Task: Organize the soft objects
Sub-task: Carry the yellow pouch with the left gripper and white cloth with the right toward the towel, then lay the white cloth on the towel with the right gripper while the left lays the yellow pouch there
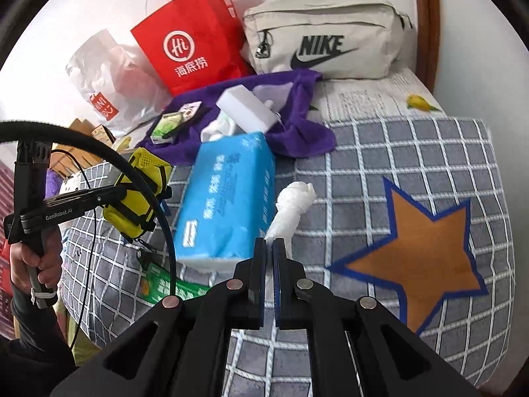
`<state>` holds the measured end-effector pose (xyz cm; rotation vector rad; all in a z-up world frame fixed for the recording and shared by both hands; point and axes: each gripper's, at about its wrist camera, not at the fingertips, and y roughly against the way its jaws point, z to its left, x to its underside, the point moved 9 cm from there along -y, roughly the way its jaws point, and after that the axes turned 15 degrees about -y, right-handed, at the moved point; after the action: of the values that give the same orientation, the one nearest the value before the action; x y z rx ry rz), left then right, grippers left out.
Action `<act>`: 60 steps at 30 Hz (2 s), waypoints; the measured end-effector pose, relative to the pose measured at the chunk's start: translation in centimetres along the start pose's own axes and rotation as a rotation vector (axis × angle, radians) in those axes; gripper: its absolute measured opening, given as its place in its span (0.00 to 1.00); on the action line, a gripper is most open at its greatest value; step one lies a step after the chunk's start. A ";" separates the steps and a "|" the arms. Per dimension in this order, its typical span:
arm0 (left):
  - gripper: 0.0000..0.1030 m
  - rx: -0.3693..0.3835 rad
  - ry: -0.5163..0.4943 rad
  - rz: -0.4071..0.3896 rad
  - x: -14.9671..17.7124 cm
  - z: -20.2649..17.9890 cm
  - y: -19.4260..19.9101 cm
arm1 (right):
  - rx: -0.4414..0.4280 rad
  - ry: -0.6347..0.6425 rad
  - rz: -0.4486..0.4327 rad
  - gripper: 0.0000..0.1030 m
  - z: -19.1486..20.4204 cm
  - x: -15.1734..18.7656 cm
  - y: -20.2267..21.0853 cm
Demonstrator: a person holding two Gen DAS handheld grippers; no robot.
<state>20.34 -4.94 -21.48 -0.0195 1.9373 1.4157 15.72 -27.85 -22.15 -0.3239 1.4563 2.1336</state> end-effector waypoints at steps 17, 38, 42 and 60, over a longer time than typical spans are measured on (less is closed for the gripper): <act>0.14 -0.056 0.041 -0.060 -3.5 4.4 2.0 | -0.100 0.116 -0.068 0.05 6.6 -7.4 -1.3; 0.14 -0.103 0.096 -0.058 -9.5 11.8 0.3 | -0.075 0.153 -0.067 0.04 7.8 -17.8 -8.4; 0.14 -0.091 0.102 -0.048 -10.1 12.4 -0.8 | -0.045 0.145 -0.031 0.04 6.9 -18.8 -11.4; 0.14 -0.094 0.143 0.026 -11.7 14.9 -5.6 | -0.026 0.115 0.098 0.22 5.0 -18.3 -18.3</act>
<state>39.31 0.70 -21.57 -0.1431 1.9906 1.5585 41.41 -23.54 -25.89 -0.3985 1.5387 2.2461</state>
